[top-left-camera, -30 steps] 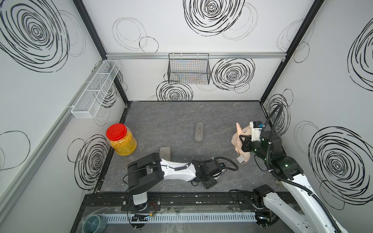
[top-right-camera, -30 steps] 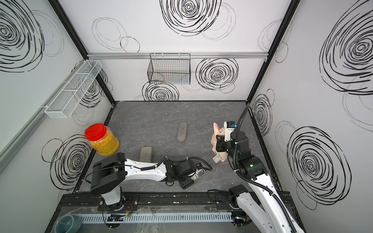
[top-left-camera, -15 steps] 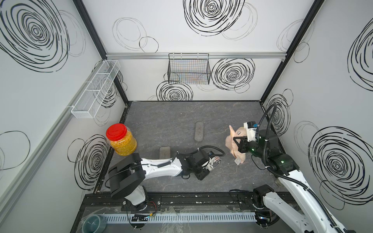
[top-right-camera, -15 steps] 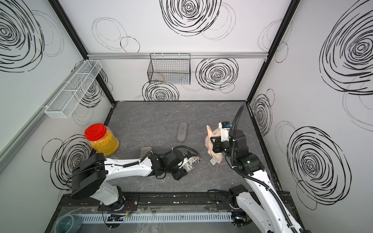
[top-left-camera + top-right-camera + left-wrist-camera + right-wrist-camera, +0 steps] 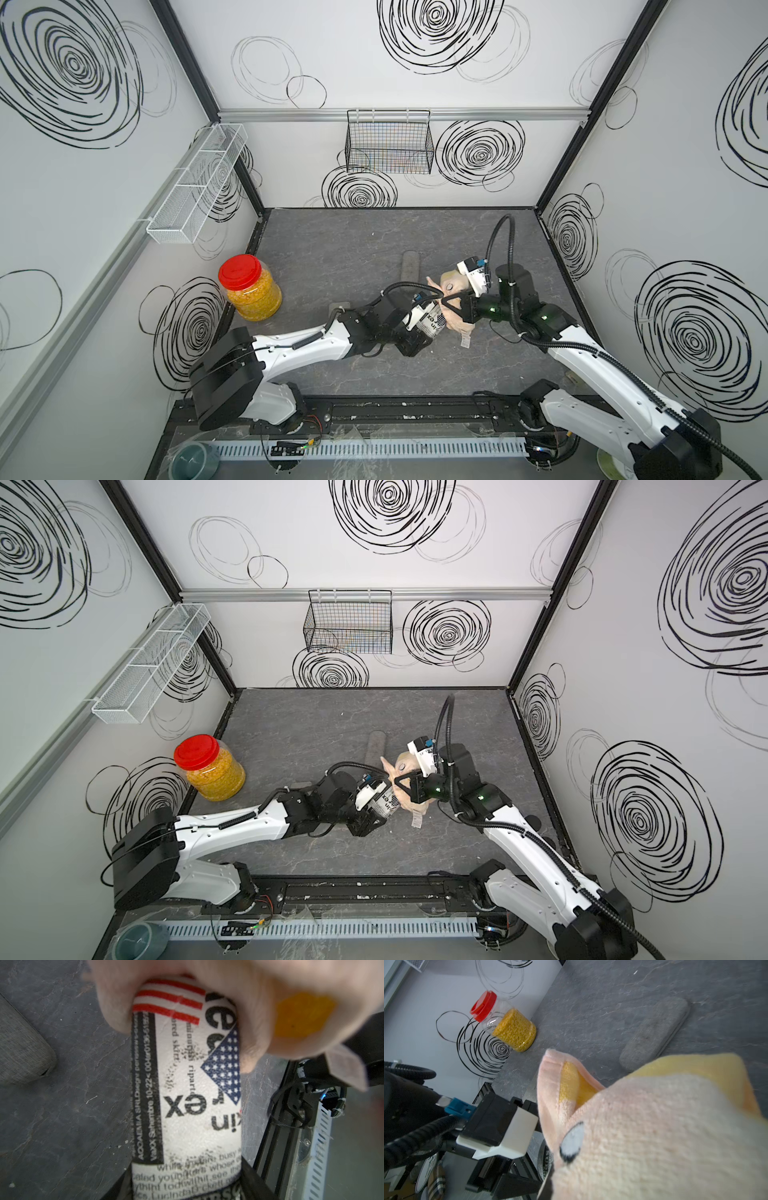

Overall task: Wipe the eyeglass case
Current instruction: Wipe the dirt from the eyeglass case.

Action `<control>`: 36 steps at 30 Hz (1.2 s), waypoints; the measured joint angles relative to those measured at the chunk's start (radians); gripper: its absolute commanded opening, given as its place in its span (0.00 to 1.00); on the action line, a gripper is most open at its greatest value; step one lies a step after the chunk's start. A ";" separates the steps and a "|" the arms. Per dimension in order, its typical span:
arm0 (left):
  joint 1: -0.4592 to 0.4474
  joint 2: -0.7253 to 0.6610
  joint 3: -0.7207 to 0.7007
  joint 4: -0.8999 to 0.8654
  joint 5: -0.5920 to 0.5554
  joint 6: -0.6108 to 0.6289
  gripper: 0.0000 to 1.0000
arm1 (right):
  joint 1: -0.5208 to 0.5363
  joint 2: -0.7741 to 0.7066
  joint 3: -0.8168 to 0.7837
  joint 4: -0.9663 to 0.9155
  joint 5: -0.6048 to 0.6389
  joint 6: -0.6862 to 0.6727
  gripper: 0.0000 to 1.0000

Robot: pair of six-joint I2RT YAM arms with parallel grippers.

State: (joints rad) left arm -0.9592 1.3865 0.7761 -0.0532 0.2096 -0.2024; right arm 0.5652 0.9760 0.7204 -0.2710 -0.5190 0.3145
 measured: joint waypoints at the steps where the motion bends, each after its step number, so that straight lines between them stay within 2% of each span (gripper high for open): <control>1: 0.000 -0.002 0.000 -0.001 0.000 0.000 0.57 | 0.019 0.016 0.000 0.006 0.000 0.002 0.02; 6: -0.002 -0.007 0.000 -0.003 -0.005 -0.004 0.57 | 0.034 0.068 0.002 0.012 0.061 0.014 0.01; 10: -0.008 -0.007 0.000 -0.005 -0.011 -0.005 0.57 | 0.007 0.071 0.014 0.007 0.169 0.027 0.02; 12: -0.013 -0.008 0.000 -0.005 -0.013 -0.007 0.57 | -0.006 0.071 0.015 0.014 0.177 0.029 0.02; 21: -0.016 -0.018 0.000 0.017 -0.018 -0.019 0.56 | 0.090 0.097 0.014 0.087 -0.001 0.041 0.02; 24: -0.016 -0.020 -0.001 0.028 -0.023 -0.020 0.56 | 0.091 0.109 0.013 0.071 0.000 0.047 0.02; 27: -0.016 -0.020 -0.002 0.027 -0.027 -0.023 0.56 | 0.048 0.111 0.021 0.027 0.042 0.055 0.01; 32: -0.016 -0.033 -0.014 0.026 -0.031 -0.026 0.56 | -0.090 0.098 0.038 -0.012 0.122 0.073 0.02; 36: -0.016 -0.053 -0.015 0.034 -0.035 -0.027 0.55 | -0.095 0.070 0.021 0.016 0.074 0.071 0.03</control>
State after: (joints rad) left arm -0.9752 1.3334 0.7609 -0.0196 0.1749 -0.2298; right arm 0.4706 1.0462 0.7410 -0.2554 -0.4450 0.3855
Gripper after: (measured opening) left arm 0.623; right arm 0.117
